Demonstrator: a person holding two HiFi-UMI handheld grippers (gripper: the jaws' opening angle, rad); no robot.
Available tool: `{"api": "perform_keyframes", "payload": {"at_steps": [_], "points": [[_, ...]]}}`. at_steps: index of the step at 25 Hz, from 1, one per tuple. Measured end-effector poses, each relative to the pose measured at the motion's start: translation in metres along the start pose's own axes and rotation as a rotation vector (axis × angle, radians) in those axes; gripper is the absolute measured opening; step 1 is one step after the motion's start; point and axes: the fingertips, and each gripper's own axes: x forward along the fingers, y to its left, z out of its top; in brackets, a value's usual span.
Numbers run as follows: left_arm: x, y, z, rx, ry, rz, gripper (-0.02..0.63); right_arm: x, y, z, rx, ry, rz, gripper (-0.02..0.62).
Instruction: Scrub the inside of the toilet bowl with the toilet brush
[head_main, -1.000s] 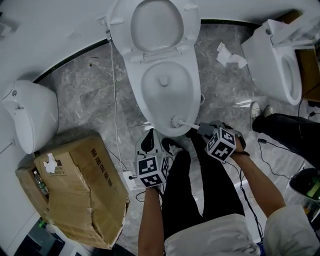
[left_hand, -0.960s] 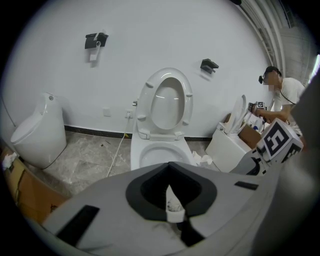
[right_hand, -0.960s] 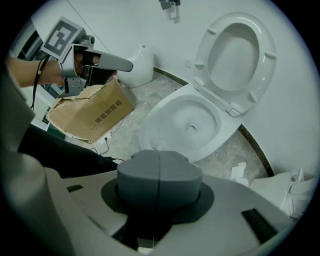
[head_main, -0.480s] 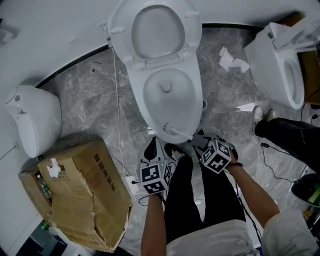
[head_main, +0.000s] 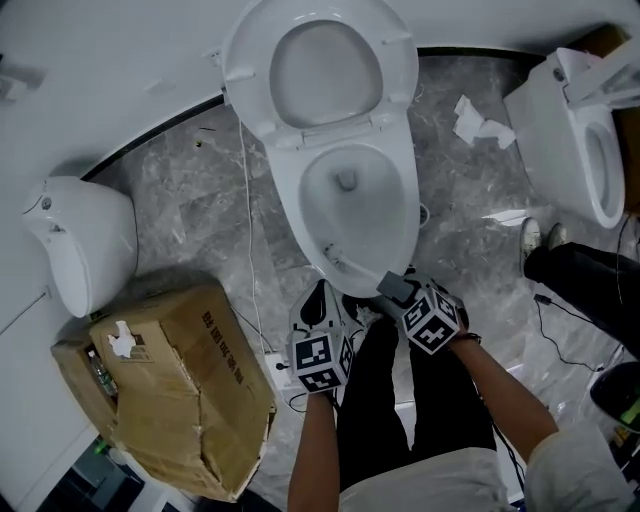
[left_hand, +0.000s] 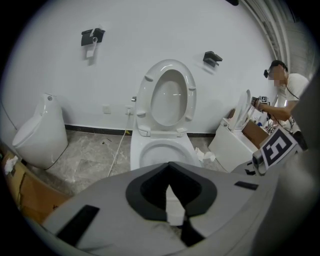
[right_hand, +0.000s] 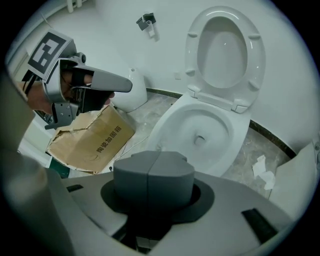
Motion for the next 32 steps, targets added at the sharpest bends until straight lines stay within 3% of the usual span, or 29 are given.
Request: {"api": "perform_keyframes", "payload": {"at_steps": [11,21,32], "points": [[0.023,-0.009,0.019,0.015,0.028,-0.017,0.029,0.018,-0.027,0.028,0.161,-0.085,0.071,0.179],[0.048,-0.021,0.038,0.020,0.042,-0.044,0.029,0.027,-0.054,0.058,0.140,-0.104,0.107,0.179],[0.080,-0.041,0.047,-0.030,0.036,-0.049,0.029,0.031,-0.082,0.095,0.132,-0.132,0.129,0.178]]}}
